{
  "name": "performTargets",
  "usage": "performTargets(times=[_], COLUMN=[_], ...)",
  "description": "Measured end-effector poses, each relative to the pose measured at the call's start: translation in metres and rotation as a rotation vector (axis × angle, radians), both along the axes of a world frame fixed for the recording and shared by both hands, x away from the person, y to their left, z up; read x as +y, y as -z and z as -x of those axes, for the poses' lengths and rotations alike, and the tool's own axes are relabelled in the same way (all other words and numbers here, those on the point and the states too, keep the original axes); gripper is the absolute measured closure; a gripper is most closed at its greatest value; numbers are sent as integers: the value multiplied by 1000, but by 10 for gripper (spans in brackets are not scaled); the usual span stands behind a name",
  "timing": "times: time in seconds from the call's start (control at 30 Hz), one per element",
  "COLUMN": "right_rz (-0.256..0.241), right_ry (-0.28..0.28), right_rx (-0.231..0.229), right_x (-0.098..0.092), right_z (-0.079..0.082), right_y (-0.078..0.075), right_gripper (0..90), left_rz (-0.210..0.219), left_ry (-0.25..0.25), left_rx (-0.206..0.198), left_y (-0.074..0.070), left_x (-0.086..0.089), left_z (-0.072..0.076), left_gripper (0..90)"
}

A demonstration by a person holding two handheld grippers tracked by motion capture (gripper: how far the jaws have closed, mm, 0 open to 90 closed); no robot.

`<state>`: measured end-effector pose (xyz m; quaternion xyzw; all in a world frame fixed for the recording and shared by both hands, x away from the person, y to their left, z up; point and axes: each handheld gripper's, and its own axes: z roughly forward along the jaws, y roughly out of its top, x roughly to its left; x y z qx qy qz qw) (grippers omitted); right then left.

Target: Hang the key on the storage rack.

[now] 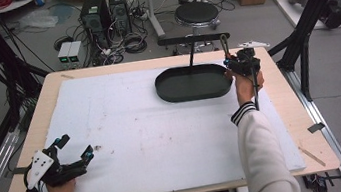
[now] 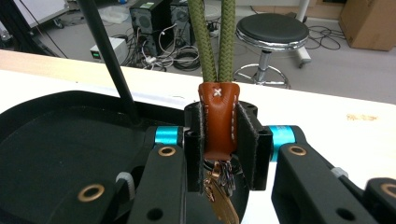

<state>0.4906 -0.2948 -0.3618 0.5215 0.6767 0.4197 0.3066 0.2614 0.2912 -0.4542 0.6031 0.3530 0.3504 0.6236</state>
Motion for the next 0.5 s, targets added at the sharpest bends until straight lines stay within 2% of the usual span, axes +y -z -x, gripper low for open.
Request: performTargets(times=[0.4, 0.5], right_rz=[30, 40], right_ry=[-3, -12], right_rx=[18, 9], right_x=[0, 2], right_z=[-6, -8], right_y=[0, -2], right_gripper=[736, 717], left_rz=[0, 1], left_ry=[1, 1], left_rx=[0, 0], left_y=[0, 0], left_x=[0, 0], left_z=[0, 0], left_gripper=[82, 82])
